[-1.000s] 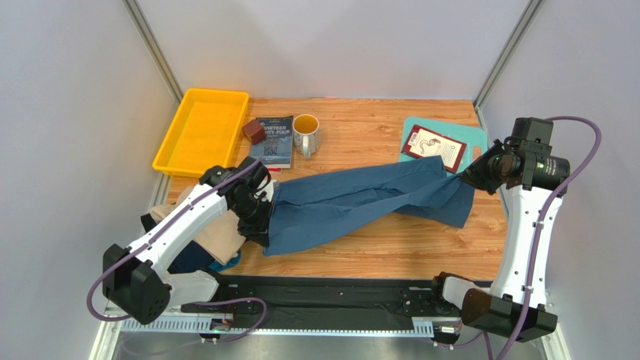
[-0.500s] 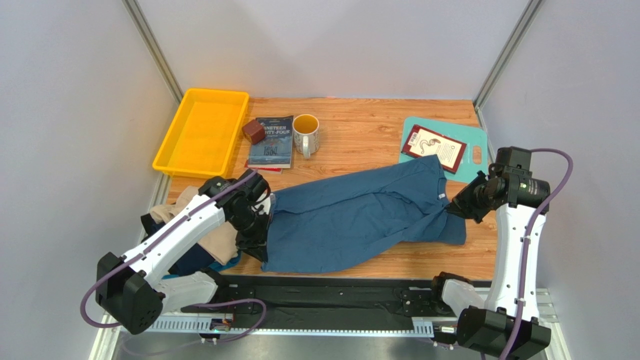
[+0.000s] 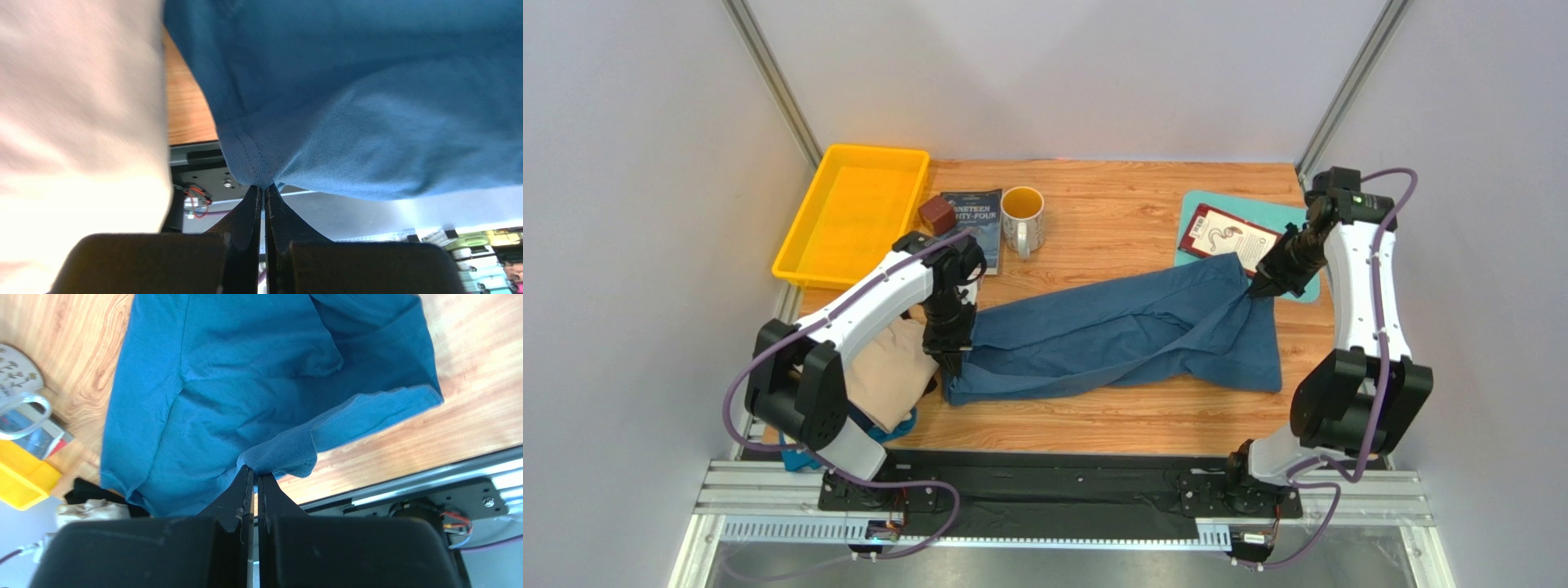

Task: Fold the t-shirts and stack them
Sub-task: Fold the other side of the tshirt into a rectangle

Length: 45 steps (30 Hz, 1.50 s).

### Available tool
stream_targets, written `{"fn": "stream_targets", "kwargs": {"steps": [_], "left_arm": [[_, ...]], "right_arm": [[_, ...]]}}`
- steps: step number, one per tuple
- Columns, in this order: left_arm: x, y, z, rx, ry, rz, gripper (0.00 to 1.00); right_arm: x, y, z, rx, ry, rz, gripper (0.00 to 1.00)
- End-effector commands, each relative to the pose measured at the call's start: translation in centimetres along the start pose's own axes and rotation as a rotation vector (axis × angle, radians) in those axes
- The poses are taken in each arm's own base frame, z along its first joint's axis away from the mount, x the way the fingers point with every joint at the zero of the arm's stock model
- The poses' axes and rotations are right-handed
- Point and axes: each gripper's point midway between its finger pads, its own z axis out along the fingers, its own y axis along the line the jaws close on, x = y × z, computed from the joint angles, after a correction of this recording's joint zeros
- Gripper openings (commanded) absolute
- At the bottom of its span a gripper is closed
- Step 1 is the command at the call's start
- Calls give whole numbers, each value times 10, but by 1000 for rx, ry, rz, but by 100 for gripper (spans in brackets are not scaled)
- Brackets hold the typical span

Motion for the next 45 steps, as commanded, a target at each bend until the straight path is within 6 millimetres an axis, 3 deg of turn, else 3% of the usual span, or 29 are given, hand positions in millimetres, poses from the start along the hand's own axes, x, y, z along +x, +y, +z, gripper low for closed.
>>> {"fn": "stream_targets", "kwargs": {"steps": [1,8,23,28,32,35,36,39,40,42,43,45], "left_arm": [[-11,13,1,-62,5,24,0],[-20,22,6,-119,9,10,0],[-37,37,3,-246,27,20,0],[-36,30,-8,-196,-18,23,0],[-33,24,-25,-141,-95,30,0],[-33,20,-41,-102,-179,30,0],[-32,15,-46,-70,-196,32,0],[-30,4,-62,14,-285,35,0],[-27,2,-63,36,-294,30,0],[-18,-8,-74,119,-339,39,0],[-11,-9,-70,136,-329,23,0],[2,-11,-74,189,-356,21,0]], "right_arm": [[-25,23,-2,-6,-92,-116,0],[-30,42,17,25,-68,-218,0],[-30,61,42,72,-97,-338,0],[-34,67,24,62,-114,-351,0],[-29,53,0,65,-177,-325,0],[-14,49,-28,-56,-195,-227,0],[-6,55,-48,-144,-229,-213,0],[16,60,-67,-261,-235,-159,0],[26,58,-85,-309,-270,-142,0],[43,54,-96,-356,-277,-135,0],[53,48,-112,-386,-322,-140,0],[65,36,-117,-376,-329,-133,0]]}}
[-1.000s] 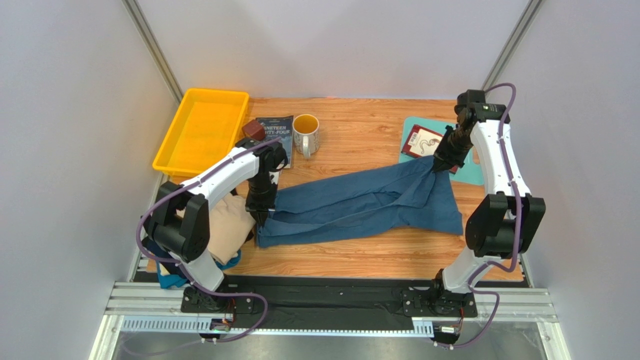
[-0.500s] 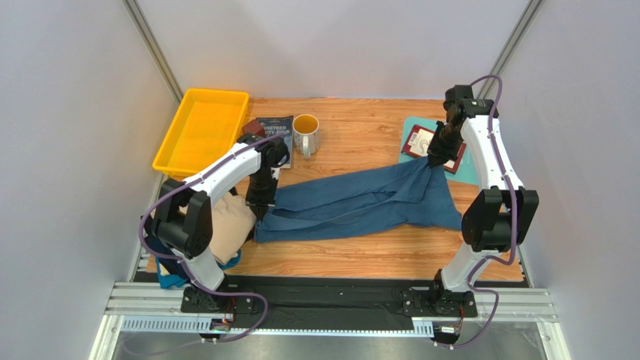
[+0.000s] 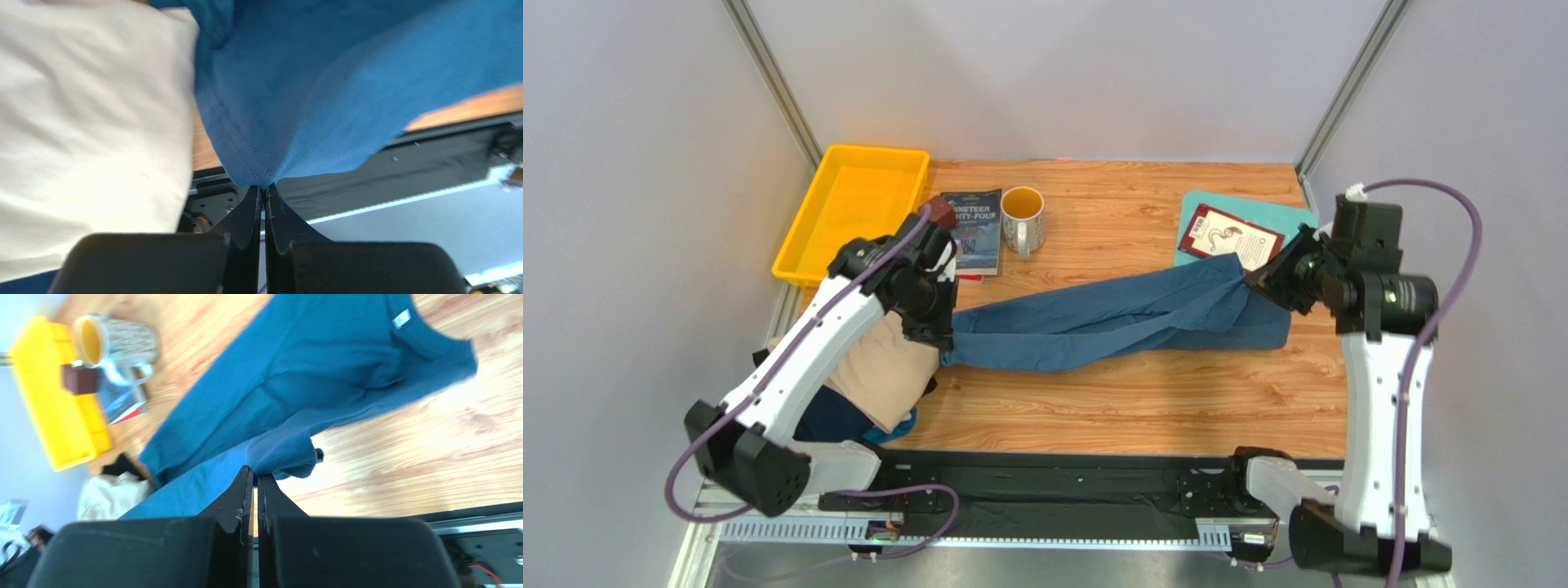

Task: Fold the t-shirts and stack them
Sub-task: Fold the other side of the tshirt into a rectangle

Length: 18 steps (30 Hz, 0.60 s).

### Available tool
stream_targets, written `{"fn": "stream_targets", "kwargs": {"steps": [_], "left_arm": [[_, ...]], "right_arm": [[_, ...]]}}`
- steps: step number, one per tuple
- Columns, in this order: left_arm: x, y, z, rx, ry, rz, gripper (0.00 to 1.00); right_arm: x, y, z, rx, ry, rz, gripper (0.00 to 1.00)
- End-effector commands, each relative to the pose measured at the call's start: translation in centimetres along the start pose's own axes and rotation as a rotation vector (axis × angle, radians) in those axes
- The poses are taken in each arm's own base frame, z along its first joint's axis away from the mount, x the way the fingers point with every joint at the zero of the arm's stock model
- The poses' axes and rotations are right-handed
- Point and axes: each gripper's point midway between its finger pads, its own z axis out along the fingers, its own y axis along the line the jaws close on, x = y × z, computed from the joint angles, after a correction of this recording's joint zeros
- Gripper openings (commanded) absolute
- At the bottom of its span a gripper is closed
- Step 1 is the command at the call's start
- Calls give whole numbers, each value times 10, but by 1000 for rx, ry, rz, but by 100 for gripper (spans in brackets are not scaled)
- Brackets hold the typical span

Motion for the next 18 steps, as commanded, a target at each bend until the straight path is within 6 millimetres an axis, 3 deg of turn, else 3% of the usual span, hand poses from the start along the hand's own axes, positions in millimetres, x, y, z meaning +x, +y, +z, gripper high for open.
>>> {"fn": "stream_targets", "kwargs": {"steps": [1,5,10,18], "left_arm": [[28,-12,-6,124,-8,-54,0],[47,-5,-6,127,-11,-66,0],[77,1,-8,113,103,-84,0],[107,17,-1,21,254,-118,0]], "right_arm": [[22,5,-35,-82,-44,38,0],[47,-11,-44,-31,31,33,0],[57,-33,-55,68,50,-14,0],[88,-64,-38,227,249,8,0]]}}
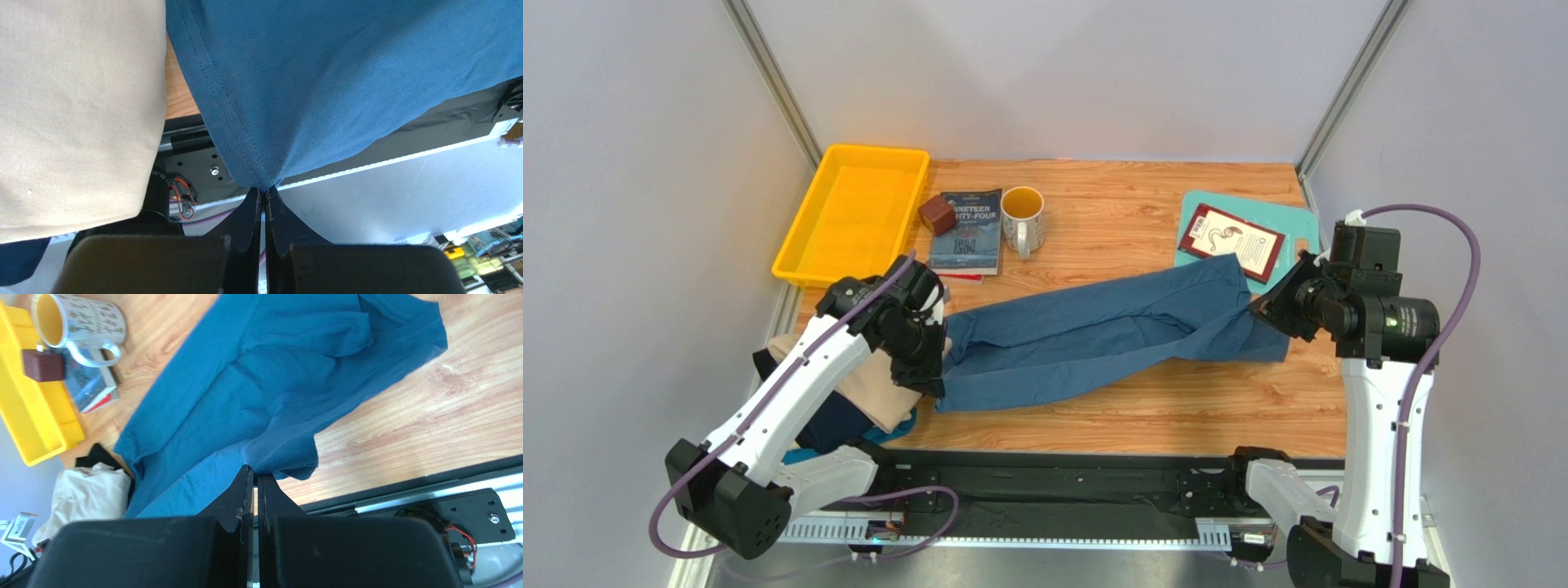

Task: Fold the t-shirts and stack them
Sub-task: Fold the other side of the tshirt into a rectangle

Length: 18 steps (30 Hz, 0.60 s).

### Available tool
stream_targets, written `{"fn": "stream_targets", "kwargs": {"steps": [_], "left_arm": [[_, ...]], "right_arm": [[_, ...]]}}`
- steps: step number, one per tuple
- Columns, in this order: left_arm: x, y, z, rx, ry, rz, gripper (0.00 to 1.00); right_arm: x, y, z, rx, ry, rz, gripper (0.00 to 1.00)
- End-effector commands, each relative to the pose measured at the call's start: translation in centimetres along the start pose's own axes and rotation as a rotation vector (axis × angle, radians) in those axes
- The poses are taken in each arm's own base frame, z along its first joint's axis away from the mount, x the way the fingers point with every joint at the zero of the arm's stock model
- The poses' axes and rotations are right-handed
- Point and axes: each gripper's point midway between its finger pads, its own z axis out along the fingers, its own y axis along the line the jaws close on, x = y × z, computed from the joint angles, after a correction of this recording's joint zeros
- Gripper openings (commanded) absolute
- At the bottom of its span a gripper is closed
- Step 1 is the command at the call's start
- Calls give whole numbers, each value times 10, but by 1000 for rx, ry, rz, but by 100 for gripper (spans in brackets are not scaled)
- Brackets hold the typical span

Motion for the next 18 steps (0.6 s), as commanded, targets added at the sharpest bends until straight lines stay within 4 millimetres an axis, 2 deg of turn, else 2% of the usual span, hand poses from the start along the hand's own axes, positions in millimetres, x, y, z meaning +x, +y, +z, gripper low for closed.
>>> {"fn": "stream_targets", "kwargs": {"steps": [1,5,8,11,13,16,18], "left_arm": [[34,15,-3,-77,164,-50,0],[35,18,-4,-105,215,-33,0],[30,12,-3,-92,227,-48,0],[18,4,-1,-67,202,-44,0],[9,2,0,-75,190,-46,0],[-8,3,6,-118,179,-49,0],[-22,8,13,-178,177,-47,0]], "right_arm": [[57,-44,-10,206,271,6,0],[74,-57,-2,266,357,20,0],[78,-54,6,272,412,54,0],[50,-49,14,294,343,34,0],[24,-35,15,262,277,15,0],[-7,-16,37,227,258,-2,0],[-18,-11,60,225,285,-4,0]]}}
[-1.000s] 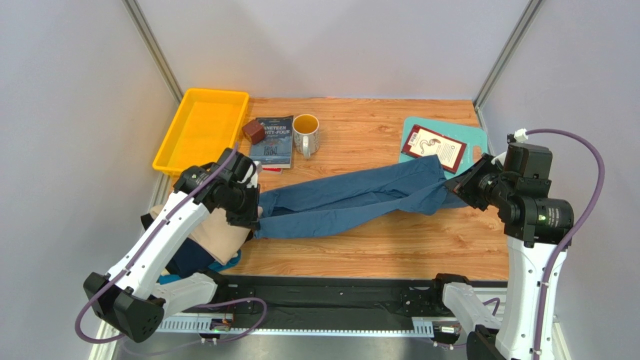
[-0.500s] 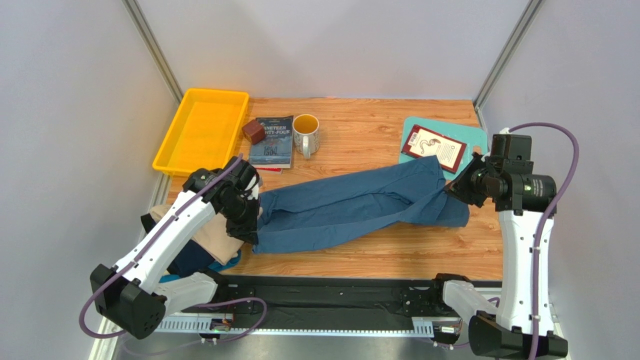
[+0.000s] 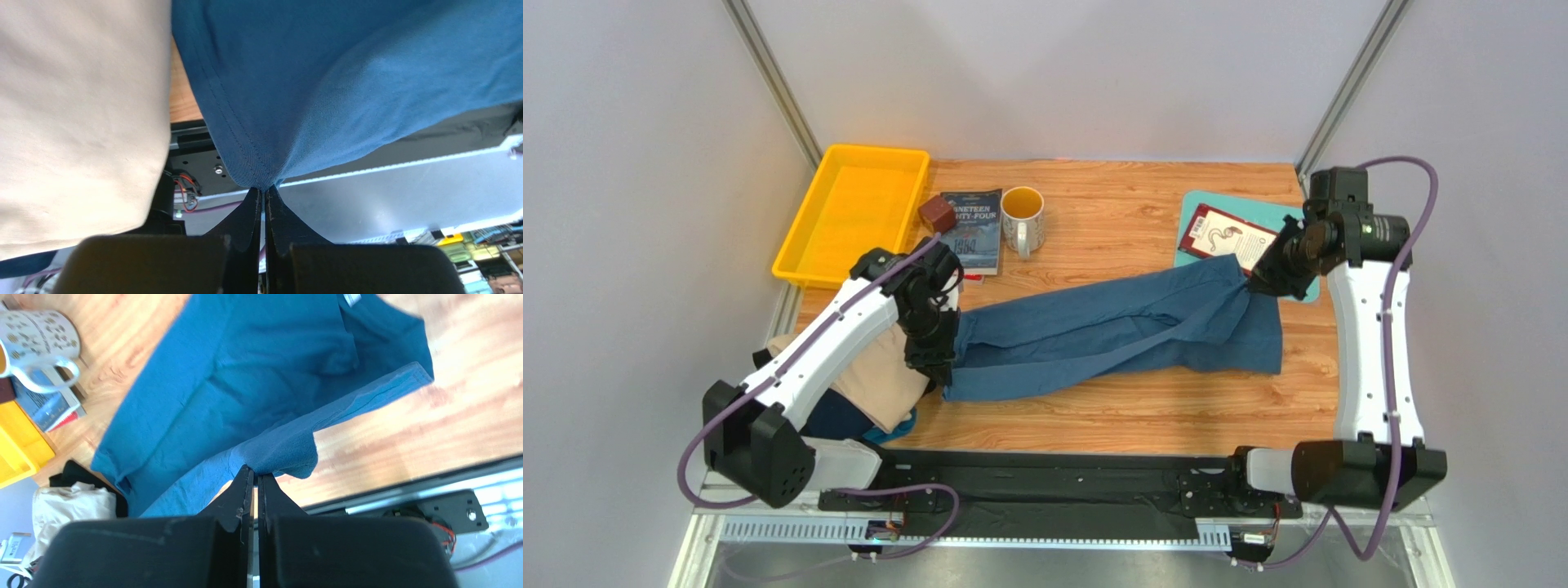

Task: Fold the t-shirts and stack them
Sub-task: Fold the other side of the tshirt into a rectangle

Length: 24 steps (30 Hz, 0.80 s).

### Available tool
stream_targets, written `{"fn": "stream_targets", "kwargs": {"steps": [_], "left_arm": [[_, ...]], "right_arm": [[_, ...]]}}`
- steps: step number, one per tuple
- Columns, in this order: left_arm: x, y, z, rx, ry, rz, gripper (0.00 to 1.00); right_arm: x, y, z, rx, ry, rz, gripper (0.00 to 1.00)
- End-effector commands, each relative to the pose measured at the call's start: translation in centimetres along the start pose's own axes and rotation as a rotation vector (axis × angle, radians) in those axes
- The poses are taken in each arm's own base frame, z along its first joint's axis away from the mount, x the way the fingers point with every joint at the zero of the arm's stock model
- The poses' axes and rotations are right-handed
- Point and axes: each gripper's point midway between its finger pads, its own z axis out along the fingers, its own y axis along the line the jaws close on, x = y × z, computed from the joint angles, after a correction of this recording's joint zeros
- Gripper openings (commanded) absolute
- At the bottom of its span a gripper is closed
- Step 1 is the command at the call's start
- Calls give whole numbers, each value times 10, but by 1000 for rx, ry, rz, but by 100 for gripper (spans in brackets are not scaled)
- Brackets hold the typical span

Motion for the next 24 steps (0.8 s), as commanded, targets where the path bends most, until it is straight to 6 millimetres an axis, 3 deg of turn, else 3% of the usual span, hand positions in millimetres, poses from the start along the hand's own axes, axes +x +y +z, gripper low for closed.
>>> {"fn": "stream_targets", "kwargs": {"steps": [1,5,9,17,24], "left_arm": [[-10,13,-1,-132,61,-28,0],[-36,17,7,-200,58,-27,0],[-50,19,21,-226,101,-42,0],[-47,34,33,-284,170,-40,0],[-43,42,44,-309,246,-28,0]], "right_arm": [[-5,4,9,42,107,-15,0],[-24,13,51,67,163,-24,0],[-34,12,80,103,196,-62,0],[-52,8,109,159,178,-78,0],[-52,14,134,172,209,-101,0]]}}
